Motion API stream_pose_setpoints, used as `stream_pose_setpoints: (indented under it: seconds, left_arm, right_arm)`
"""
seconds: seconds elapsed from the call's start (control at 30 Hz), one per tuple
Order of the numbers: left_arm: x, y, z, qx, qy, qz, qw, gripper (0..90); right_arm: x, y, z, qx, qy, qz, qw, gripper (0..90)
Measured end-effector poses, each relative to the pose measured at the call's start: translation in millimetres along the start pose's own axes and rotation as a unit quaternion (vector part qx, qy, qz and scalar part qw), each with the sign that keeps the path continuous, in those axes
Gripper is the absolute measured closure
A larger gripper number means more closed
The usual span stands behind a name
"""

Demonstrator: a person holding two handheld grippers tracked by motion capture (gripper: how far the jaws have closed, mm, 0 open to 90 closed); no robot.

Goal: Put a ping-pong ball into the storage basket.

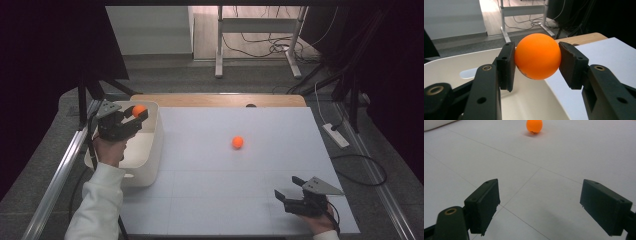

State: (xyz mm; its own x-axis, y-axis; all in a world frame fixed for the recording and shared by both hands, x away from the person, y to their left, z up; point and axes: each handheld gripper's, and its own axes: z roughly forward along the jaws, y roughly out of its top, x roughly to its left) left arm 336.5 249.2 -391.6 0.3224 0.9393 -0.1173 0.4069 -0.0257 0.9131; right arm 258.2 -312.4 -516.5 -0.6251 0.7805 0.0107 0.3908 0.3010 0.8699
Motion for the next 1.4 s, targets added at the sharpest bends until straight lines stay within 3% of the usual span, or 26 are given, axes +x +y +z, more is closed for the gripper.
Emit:
stream_pose_setpoints:
  seconds: [0.33, 0.77, 0.9, 1.2, 1.4]
  left_arm:
    - [16.1, 0.0, -0.1, 0.012, 0.020, -0.011, 0.9997, 50.5]
    - [19.6, 2.0, 15.2, 0.037, 0.024, -0.009, 0.9990, 50.4]
    - [20.7, -0.4, 25.6, 0.064, 0.032, -0.010, 0.9974, 50.4]
    - [23.0, -2.7, 34.0, 0.096, 0.046, -0.006, 0.9943, 50.3]
    - [23.6, -4.6, 39.2, 0.121, 0.040, -0.004, 0.9918, 50.2]
  right_arm:
    - [-0.1, 0.4, 0.3, 0.001, 0.001, 0.000, 1.0000, 15.8]
    - [-0.1, 0.5, 0.5, 0.001, 0.000, -0.002, 1.0000, 15.8]
    - [-0.3, 0.5, 0.2, 0.000, 0.001, -0.001, 1.0000, 15.8]
    - [-0.5, 0.7, 0.0, 0.000, 0.001, -0.002, 1.0000, 15.8]
    - [-0.4, 0.8, 0.0, 0.001, 0.000, -0.002, 1.0000, 15.8]
